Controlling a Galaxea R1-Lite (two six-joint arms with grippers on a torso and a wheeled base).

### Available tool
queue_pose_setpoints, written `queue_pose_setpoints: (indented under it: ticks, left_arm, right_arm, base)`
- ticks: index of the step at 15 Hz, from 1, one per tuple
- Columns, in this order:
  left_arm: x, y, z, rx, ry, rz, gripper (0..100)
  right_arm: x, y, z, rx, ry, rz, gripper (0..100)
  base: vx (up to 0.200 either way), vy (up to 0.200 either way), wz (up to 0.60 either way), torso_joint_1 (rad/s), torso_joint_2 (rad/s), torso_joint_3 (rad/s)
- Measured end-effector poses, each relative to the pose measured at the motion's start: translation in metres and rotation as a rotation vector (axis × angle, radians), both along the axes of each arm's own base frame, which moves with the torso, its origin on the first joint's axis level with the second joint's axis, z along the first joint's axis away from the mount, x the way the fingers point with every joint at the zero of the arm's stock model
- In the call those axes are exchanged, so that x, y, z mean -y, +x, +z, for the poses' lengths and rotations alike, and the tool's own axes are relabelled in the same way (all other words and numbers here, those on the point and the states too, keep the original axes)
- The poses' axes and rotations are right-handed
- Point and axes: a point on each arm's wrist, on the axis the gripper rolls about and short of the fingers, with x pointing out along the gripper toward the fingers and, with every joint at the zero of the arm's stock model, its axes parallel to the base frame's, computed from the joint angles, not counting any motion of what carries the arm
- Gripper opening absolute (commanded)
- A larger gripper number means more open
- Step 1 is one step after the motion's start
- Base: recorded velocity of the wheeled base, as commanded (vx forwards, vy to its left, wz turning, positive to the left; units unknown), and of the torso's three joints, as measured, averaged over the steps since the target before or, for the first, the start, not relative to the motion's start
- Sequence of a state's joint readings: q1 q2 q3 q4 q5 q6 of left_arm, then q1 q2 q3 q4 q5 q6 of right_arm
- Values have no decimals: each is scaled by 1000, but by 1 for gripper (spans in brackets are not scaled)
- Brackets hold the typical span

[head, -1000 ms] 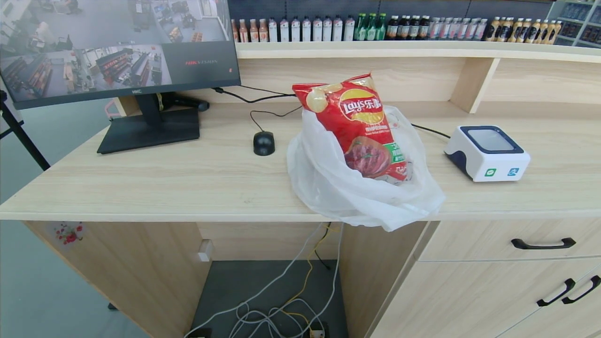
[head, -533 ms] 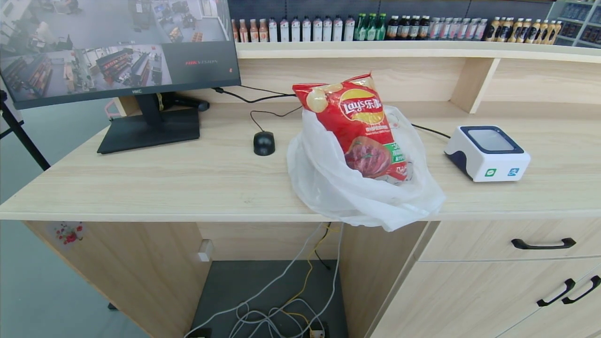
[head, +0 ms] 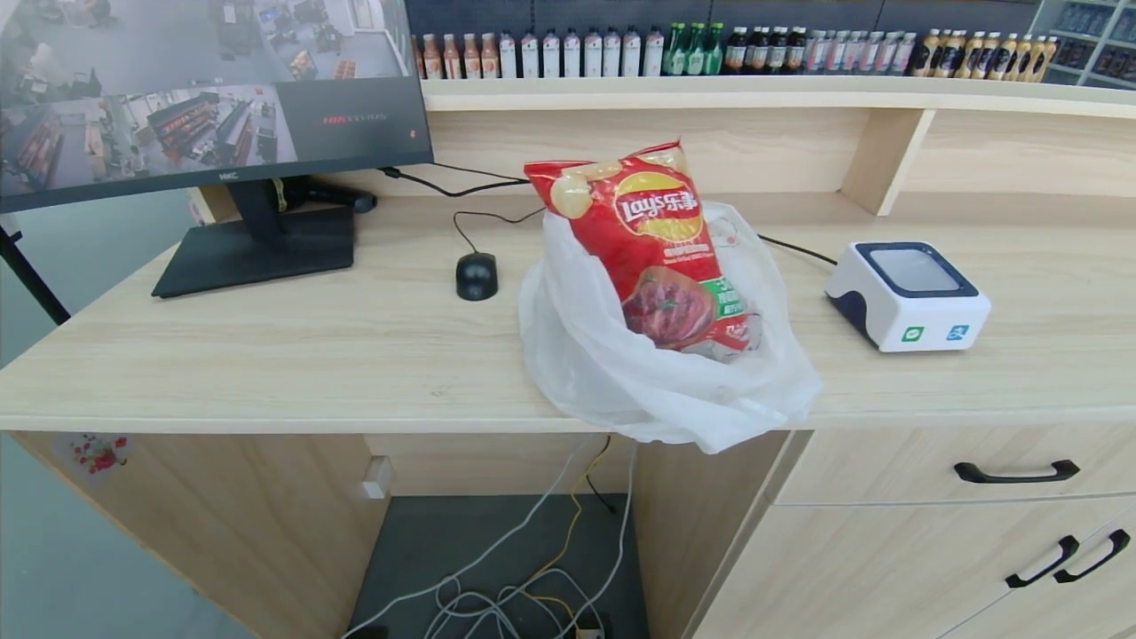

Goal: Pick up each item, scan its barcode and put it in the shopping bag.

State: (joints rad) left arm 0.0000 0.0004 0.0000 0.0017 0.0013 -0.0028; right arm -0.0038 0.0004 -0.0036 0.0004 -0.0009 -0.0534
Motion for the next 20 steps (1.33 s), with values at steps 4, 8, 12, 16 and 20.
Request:
queue_pose_setpoints:
  ticks: [4, 8, 12, 16, 20]
  left_arm:
    - [0, 0, 0, 0, 0, 0, 100]
    - [0, 0, 0, 0, -1, 0, 100]
    - [0, 0, 0, 0, 0, 0, 100]
    - [0, 0, 0, 0, -1, 0, 100]
    - [0, 0, 0, 0, -1, 0, 100]
  right_arm:
    - [0, 0, 0, 0, 0, 0, 100]
    - [0, 0, 0, 0, 0, -1, 100]
    - [0, 0, 0, 0, 0, -1, 100]
    - [0, 0, 0, 0, 0, -1, 100]
    - [0, 0, 0, 0, 0, 0, 100]
  base:
    - [0, -200, 0, 2, 2, 2]
    - [0, -200, 0, 5, 2, 5]
    - [0, -200, 0, 5, 1, 2]
    - [0, -200, 0, 2, 2, 0]
    - [0, -200, 0, 5, 4, 2]
